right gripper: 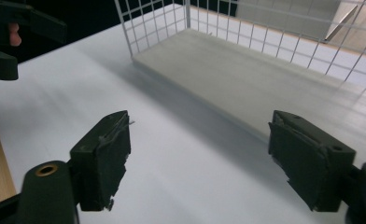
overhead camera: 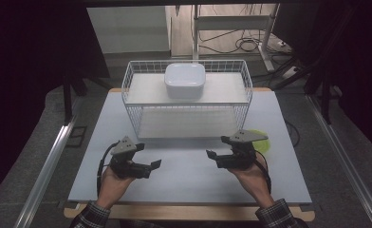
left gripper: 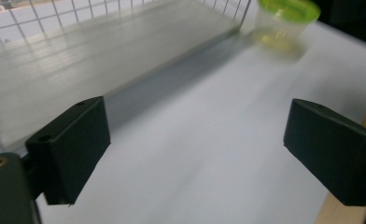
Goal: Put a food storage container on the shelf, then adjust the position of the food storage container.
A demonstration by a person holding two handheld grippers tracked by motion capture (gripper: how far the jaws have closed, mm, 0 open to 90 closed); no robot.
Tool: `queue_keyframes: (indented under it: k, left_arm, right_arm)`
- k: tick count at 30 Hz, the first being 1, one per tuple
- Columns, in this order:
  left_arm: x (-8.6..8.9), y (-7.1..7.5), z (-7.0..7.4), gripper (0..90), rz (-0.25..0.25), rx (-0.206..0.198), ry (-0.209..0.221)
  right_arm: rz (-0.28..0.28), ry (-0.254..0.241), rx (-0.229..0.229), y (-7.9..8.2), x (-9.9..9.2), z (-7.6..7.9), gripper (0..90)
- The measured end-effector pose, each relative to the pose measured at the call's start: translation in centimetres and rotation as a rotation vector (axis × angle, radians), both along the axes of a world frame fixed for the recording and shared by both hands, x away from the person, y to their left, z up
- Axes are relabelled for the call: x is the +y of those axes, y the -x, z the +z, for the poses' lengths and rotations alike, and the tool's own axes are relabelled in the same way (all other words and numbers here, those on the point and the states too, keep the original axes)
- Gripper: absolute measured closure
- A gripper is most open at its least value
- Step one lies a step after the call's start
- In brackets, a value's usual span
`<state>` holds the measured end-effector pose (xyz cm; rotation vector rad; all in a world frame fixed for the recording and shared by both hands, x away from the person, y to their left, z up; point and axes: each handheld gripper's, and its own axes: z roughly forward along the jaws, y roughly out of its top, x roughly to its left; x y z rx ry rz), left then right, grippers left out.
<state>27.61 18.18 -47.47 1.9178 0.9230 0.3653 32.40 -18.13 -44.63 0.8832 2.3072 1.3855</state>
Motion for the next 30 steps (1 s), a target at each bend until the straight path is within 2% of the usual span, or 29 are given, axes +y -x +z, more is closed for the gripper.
queue_keyframes:
  k: [1, 6, 9, 12, 14, 16, 17, 20, 24, 30]
  left_arm:
    - [0.0, 0.3, -0.3, 5.5, 0.004, -0.008, -0.018]
    - [0.1, 1.2, -1.7, 3.5, 0.024, -0.017, -0.031]
    - [-0.1, 1.9, -2.6, 3.8, 0.024, -0.023, -0.081]
    - [-0.5, 2.5, -3.1, 3.8, 0.021, -0.039, -0.126]
    - [-0.7, 2.8, -3.4, 3.8, 0.021, -0.043, -0.129]
    - [-0.7, 2.9, -3.9, 3.8, 0.015, -0.029, -0.122]
    - [-0.8, 2.9, -4.2, 3.8, 0.013, -0.02, -0.119]
    - [-0.8, 2.8, -4.6, 4.2, 0.013, -0.007, -0.129]
    - [-0.5, 2.8, -4.4, 4.5, 0.024, -0.022, -0.117]
    - [-0.4, 2.7, -4.6, 4.7, 0.019, -0.011, -0.109]
  right_arm:
    - [0.002, 0.006, -0.003, 0.2, 0.0, -0.3, 19.7]
    - [0.01, 0.02, -0.004, 1.3, -0.5, -1.8, 14.8]
    - [0.016, 0.034, -0.008, 1.9, -0.7, -2.9, 8.1]
    - [0.026, 0.057, 0.001, 2.4, -0.9, -3.6, 7.3]
    - [0.029, 0.05, 0.018, 2.6, -1.0, -3.9, 6.9]
    - [0.036, 0.043, 0.032, 2.8, -1.1, -4.2, 6.3]
    - [0.037, 0.048, 0.049, 3.0, -1.1, -4.6, 6.3]
    - [0.038, 0.073, 0.06, 3.2, -1.1, -5.0, 6.2]
    - [0.029, 0.072, 0.052, 3.0, -1.2, -5.1, 5.5]
    - [-0.01, 0.097, 0.034, 2.5, -1.8, -5.2, 3.4]
